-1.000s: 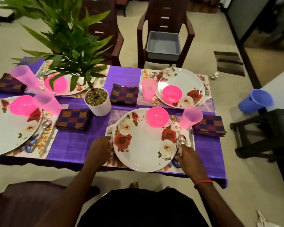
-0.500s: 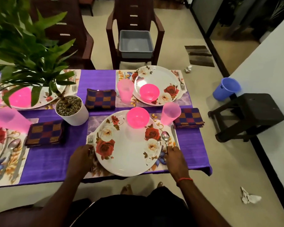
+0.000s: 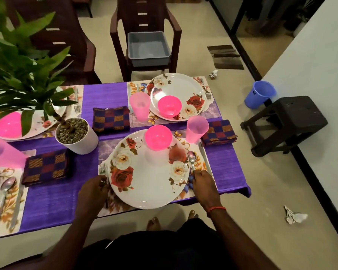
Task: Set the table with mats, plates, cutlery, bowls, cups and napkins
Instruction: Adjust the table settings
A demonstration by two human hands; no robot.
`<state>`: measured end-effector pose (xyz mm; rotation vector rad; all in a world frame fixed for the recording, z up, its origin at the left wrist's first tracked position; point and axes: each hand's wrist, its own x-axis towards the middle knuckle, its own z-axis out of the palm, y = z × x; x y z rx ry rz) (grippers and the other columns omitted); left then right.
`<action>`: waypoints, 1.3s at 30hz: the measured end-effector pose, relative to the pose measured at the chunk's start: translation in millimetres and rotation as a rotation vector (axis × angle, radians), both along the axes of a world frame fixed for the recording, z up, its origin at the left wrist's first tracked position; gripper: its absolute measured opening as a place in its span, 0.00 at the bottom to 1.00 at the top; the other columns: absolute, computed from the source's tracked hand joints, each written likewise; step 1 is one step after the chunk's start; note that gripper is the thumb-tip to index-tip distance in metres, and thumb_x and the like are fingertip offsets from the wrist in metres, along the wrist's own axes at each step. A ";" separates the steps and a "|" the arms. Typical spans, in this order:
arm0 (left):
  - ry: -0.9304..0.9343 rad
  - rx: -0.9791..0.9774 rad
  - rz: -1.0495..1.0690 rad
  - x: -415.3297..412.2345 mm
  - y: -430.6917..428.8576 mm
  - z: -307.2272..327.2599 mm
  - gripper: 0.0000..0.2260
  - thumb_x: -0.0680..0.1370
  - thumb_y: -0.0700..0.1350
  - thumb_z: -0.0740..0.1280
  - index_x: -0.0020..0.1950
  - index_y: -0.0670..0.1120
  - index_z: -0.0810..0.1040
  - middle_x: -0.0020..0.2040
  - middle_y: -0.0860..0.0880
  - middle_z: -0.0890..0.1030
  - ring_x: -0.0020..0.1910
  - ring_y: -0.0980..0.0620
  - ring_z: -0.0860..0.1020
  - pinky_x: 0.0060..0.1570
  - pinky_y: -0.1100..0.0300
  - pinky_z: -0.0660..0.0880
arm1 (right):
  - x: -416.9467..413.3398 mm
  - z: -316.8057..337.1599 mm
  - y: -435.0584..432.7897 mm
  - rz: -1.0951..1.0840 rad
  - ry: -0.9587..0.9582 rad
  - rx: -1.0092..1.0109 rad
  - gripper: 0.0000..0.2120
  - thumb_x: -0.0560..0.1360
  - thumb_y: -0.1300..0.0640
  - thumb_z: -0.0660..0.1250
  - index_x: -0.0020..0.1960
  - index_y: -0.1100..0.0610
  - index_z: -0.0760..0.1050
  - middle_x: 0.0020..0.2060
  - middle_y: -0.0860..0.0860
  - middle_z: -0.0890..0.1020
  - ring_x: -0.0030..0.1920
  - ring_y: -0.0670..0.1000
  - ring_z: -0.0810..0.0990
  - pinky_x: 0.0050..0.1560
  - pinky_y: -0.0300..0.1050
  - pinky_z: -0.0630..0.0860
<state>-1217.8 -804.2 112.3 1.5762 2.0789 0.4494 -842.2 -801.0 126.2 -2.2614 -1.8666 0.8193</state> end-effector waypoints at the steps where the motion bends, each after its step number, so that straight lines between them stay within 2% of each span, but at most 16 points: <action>1: 0.000 0.008 0.003 1.6 -0.4 2.4 0.11 0.76 0.38 0.74 0.58 0.43 0.83 0.48 0.44 0.85 0.42 0.49 0.81 0.39 0.55 0.74 | -0.2 -0.1 0.4 -0.005 0.001 0.005 0.16 0.81 0.52 0.65 0.67 0.57 0.75 0.62 0.55 0.78 0.61 0.54 0.78 0.64 0.50 0.77; 5: -0.005 0.035 -0.013 3.9 -1.5 10.3 0.11 0.75 0.37 0.75 0.56 0.41 0.84 0.46 0.43 0.85 0.39 0.50 0.79 0.37 0.57 0.71 | 4.0 -0.3 -0.1 -0.016 -0.008 0.029 0.16 0.81 0.52 0.66 0.66 0.58 0.75 0.62 0.55 0.78 0.61 0.54 0.78 0.64 0.49 0.76; 9: -0.022 0.030 -0.028 4.5 -2.7 12.5 0.12 0.75 0.37 0.75 0.59 0.39 0.83 0.47 0.42 0.86 0.41 0.50 0.79 0.36 0.58 0.71 | 9.8 1.6 -0.5 -0.028 -0.097 0.051 0.17 0.81 0.52 0.64 0.68 0.56 0.74 0.63 0.55 0.78 0.61 0.53 0.77 0.62 0.45 0.76; 14: -0.013 0.018 -0.032 1.4 -4.5 10.2 0.14 0.75 0.37 0.75 0.61 0.39 0.82 0.49 0.41 0.86 0.42 0.51 0.79 0.38 0.57 0.72 | 8.5 1.3 -0.4 -0.009 -0.113 0.025 0.20 0.81 0.50 0.65 0.71 0.55 0.71 0.65 0.54 0.76 0.63 0.52 0.76 0.63 0.42 0.74; 20: -0.023 0.006 -0.045 0.6 -2.9 10.8 0.14 0.75 0.37 0.75 0.60 0.39 0.82 0.48 0.42 0.86 0.42 0.50 0.80 0.39 0.58 0.73 | 20.7 5.9 5.6 -0.093 -0.095 0.093 0.13 0.82 0.52 0.63 0.62 0.57 0.78 0.56 0.55 0.81 0.55 0.52 0.79 0.56 0.44 0.79; 23: -0.035 0.005 -0.046 0.4 -2.6 11.2 0.14 0.75 0.37 0.75 0.60 0.39 0.82 0.48 0.42 0.85 0.42 0.49 0.80 0.38 0.57 0.74 | 33.6 6.9 5.3 -0.163 -0.100 0.132 0.16 0.82 0.54 0.64 0.68 0.57 0.74 0.60 0.56 0.78 0.61 0.53 0.75 0.61 0.46 0.75; 26: -0.031 0.006 -0.056 -0.7 -2.7 10.8 0.14 0.75 0.37 0.75 0.61 0.39 0.82 0.48 0.42 0.85 0.42 0.49 0.81 0.39 0.55 0.76 | 39.1 3.9 4.3 -0.156 -0.133 0.088 0.17 0.82 0.54 0.64 0.69 0.56 0.73 0.62 0.55 0.77 0.64 0.53 0.73 0.63 0.47 0.75; 30: -0.052 -0.019 -0.032 -0.8 -2.5 10.3 0.14 0.75 0.37 0.75 0.61 0.40 0.82 0.48 0.43 0.86 0.43 0.49 0.83 0.42 0.51 0.80 | 41.3 0.4 3.7 -0.162 -0.130 0.072 0.17 0.81 0.55 0.65 0.70 0.56 0.73 0.61 0.55 0.77 0.64 0.54 0.73 0.63 0.47 0.74; 39: -0.041 -0.001 -0.029 0.4 0.0 13.3 0.14 0.75 0.37 0.75 0.60 0.41 0.82 0.48 0.44 0.86 0.43 0.50 0.81 0.40 0.55 0.77 | 38.7 4.5 4.7 -0.144 -0.125 0.080 0.18 0.81 0.54 0.66 0.69 0.56 0.73 0.61 0.56 0.77 0.62 0.54 0.76 0.61 0.47 0.77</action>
